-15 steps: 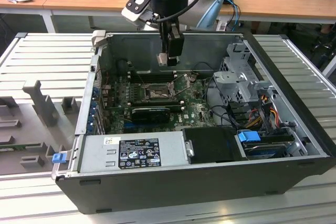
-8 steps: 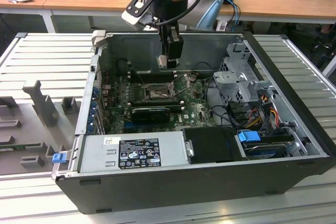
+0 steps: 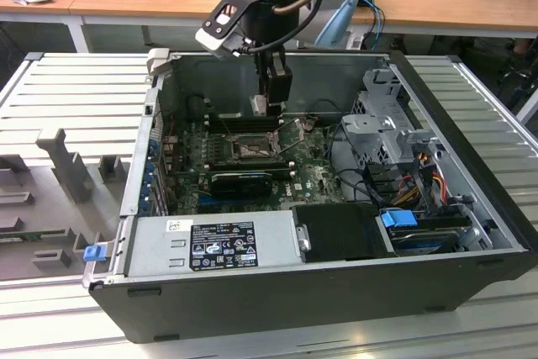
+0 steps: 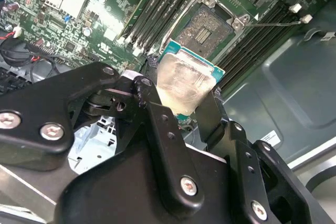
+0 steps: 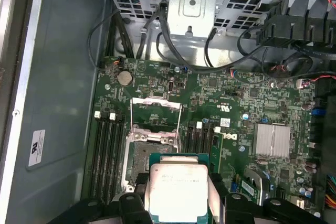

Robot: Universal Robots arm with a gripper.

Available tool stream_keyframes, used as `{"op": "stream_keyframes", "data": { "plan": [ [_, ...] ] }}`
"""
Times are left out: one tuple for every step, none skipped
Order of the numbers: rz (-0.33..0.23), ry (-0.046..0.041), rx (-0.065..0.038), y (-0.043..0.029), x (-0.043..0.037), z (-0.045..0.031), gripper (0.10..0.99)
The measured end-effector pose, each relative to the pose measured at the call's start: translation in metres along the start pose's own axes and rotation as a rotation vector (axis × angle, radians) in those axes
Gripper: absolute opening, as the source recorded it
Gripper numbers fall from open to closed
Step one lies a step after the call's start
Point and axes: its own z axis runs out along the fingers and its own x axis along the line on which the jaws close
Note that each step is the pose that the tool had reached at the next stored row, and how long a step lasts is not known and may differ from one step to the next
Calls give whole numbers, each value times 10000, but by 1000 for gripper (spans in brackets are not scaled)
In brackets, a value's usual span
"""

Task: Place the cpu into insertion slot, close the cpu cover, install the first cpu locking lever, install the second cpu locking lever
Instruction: 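Place the cpu into insertion slot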

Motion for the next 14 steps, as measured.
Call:
{"op": "stream_keyframes", "data": {
  "plan": [
    [174, -15, -3, -1, 0, 8, 529],
    [240, -21, -5, -1, 0, 11, 529],
    [271, -22, -6, -2, 0, 16, 529],
    [282, -23, -7, -3, -1, 26, 529],
    [283, -24, -6, -3, -1, 32, 529],
    [285, -26, -6, -4, -1, 40, 529],
    [285, -26, -6, -5, -1, 47, 529],
    [285, -25, -6, -5, -1, 52, 529],
    [285, -25, -6, -6, -1, 58, 529],
    [285, -25, -6, -6, -1, 62, 529],
    [285, -24, -6, -6, -1, 66, 529],
    [285, -24, -6, -6, -1, 69, 529],
    [286, -24, -6, -7, -2, 73, 529],
    [285, -24, -6, -7, -2, 78, 529]
  ]
}}
